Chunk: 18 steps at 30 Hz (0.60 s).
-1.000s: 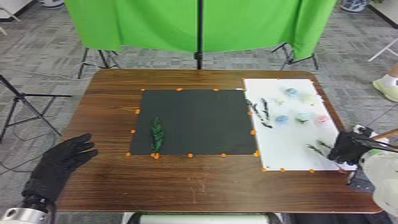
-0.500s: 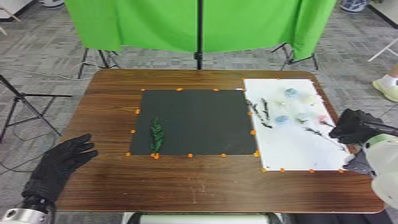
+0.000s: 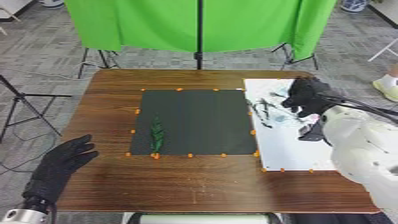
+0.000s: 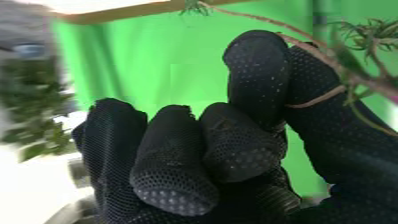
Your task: Arrange flowers
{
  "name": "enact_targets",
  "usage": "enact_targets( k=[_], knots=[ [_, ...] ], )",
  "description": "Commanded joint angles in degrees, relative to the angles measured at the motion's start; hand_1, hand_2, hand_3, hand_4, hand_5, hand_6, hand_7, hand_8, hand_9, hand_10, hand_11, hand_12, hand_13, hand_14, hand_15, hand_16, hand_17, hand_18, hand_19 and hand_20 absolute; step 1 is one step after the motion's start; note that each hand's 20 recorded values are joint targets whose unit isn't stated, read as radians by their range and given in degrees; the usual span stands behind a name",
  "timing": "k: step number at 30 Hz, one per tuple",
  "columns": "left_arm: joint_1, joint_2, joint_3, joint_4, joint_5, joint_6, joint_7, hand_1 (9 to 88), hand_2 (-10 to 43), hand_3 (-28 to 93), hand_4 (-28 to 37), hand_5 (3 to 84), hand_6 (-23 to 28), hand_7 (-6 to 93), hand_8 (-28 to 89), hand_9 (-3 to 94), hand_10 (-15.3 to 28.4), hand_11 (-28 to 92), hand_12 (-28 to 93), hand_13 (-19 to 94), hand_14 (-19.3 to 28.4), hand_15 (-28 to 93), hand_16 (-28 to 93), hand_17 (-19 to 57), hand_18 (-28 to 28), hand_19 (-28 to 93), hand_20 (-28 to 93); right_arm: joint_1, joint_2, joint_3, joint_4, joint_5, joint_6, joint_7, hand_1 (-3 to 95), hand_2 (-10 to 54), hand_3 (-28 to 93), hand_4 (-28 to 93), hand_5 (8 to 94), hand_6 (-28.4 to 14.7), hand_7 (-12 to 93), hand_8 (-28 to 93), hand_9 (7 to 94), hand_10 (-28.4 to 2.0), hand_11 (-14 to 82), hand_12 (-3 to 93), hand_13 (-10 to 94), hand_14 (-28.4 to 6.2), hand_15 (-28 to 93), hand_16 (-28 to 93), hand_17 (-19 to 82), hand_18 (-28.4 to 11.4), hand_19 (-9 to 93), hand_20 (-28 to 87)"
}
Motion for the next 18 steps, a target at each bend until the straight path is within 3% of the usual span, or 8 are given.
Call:
enact_targets(
  k=[1, 9, 12, 18],
  knots=[
    [0.1, -0.67, 0.77, 0.26, 0.08, 0.2, -1.36, 27.0, 4.7, 73, -28.2, 41.3, 6.2, 24.0, -12, 37.9, 15.1, 30, 15, 30, 17.9, 49, -6, -6.6, 24.1, 60, -3, 19.0, -11.8, -18.9, 4.3, -1.1, -6.3, -5.1, 36.3, -7.6, 89, -22, 84.1, -0.5, 57, 9, 93.7, -6.9, 70.0, 28.0, 90, -6.1, 79, 27, 56, -22.5, 93, 70],
    [-1.0, -0.66, 1.51, 0.71, 0.2, -0.23, -2.25, 27.0, 4.7, 73, -28.2, 41.4, 6.1, 24.0, -12, 38.0, 15.1, 30, 15, 31, 17.9, 49, -6, -6.5, 24.1, 60, -3, 25.7, -22.1, -29.8, 14.4, -2.9, -7.2, -3.7, 36.5, -7.3, 88, -23, 83.9, -0.5, 56, 9, 93.7, -6.5, 68.9, 28.5, 90, -5.9, 79, 27, 56, -22.4, 93, 70],
    [-2.0, -0.49, 2.37, 1.21, 0.28, -0.68, -2.37, 27.0, 4.7, 73, -28.2, 41.3, 6.1, 24.1, -12, 37.9, 15.0, 30, 15, 31, 17.9, 49, -6, -6.6, 24.1, 60, -3, 25.3, -23.8, -31.8, 16.2, -5.9, -6.2, -1.9, 37.1, -7.5, 88, -24, 83.9, -0.4, 56, 9, 93.7, -6.3, 68.2, 28.7, 90, -5.8, 78, 27, 56, -22.2, 93, 70],
    [-1.6, -0.41, 2.05, 1.12, 0.15, -0.66, -2.69, 27.0, 4.7, 73, -28.2, 41.4, 6.1, 24.0, -12, 38.1, 15.1, 30, 15, 31, 18.0, 49, -6, -6.6, 24.1, 60, -3, 25.6, -26.2, -36.4, 19.2, -11.6, -4.0, 2.4, 37.9, -8.3, 88, -25, 84.1, -0.5, 53, 9, 93.7, -5.9, 66.6, 28.8, 91, -5.3, 77, 27, 56, -22.2, 93, 69]
  ],
)
